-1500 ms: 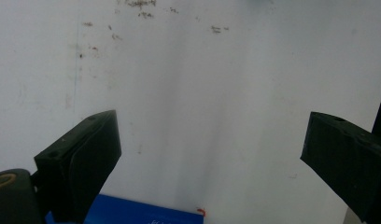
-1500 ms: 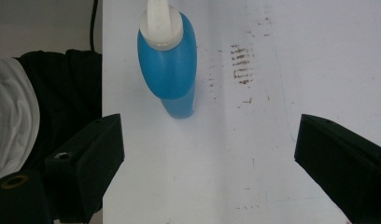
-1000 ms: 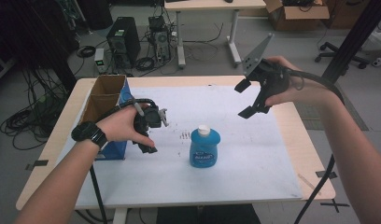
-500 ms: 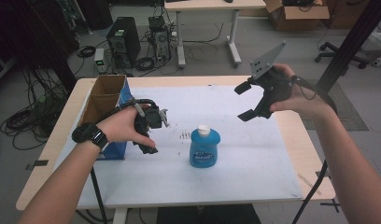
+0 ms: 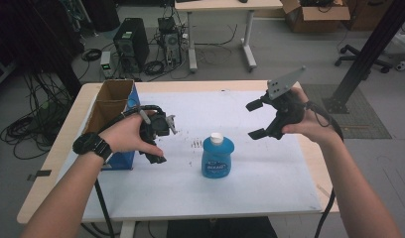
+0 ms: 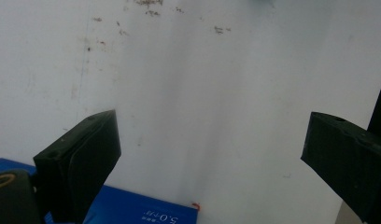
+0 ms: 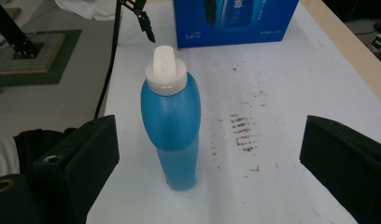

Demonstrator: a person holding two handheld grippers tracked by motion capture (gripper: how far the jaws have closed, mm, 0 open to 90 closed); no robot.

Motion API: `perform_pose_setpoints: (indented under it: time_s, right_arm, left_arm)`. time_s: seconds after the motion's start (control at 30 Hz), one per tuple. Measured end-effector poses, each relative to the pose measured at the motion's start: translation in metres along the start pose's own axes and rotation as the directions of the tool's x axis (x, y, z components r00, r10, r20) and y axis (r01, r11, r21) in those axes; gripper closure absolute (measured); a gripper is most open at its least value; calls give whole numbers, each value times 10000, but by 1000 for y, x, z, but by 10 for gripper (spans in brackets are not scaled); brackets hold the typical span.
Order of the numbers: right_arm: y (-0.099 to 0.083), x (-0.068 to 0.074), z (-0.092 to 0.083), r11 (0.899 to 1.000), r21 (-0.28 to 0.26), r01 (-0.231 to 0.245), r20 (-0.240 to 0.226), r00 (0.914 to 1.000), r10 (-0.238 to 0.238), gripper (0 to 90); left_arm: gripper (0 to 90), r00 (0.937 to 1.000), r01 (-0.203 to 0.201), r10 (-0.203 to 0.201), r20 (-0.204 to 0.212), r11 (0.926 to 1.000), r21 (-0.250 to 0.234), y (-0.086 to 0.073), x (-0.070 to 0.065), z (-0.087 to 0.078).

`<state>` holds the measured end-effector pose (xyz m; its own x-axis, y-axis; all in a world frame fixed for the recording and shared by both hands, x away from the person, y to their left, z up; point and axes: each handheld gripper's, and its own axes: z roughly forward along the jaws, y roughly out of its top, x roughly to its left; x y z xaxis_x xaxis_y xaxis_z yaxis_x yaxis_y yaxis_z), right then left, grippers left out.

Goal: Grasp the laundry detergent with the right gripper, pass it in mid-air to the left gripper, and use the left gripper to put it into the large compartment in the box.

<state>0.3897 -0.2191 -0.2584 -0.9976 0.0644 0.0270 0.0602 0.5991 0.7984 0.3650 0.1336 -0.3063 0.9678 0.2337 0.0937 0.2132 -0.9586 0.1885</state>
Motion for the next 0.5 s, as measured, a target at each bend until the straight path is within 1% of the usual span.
perform_pose_setpoints:
  time_s: [0.07,0.1,0.13,0.17,0.2,0.27,0.3,0.37,0.43,0.5]
  right_arm:
    - [-7,0,5,9997,-235,-104,-8,9999,104,49]
    - [-7,0,5,9997,-235,-104,-8,9999,104,49]
    - [-14,1,11,9991,-383,-184,-40,9998,183,48]
    - [-14,1,11,9991,-383,-184,-40,9998,183,48]
    - [-21,1,17,9983,-504,-291,-62,9996,288,50]
    - [-27,2,23,9975,-613,-354,-71,9994,350,54]
    - [-29,2,26,9972,-635,-392,-76,9992,388,52]
    - [-34,4,31,9963,-718,-465,-92,9989,460,52]
    - [-38,5,37,9949,-889,-479,-239,9987,459,50]
    - [-41,8,43,9936,-1008,-515,-248,9985,492,52]
  left_arm:
    - [49,10000,-16,16,18,10000,34,0,0,0]
    - [49,10000,11,-11,22,10000,11,0,0,1]
    - [49,10000,-53,53,-1,10000,73,1,0,2]
    - [49,10000,-53,53,-1,10000,73,1,0,2]
    - [48,10000,33,-33,34,10000,-27,1,-1,2]
    - [47,10000,-6,6,10,10000,-25,1,0,1]
    - [48,10000,51,-51,3,10000,-51,0,0,1]
    - [43,10000,34,-34,-2,10000,-27,0,0,1]
    - [42,9999,126,-126,-36,9999,-62,-1,0,1]
    - [43,9999,153,-154,-21,9999,-79,-2,0,1]
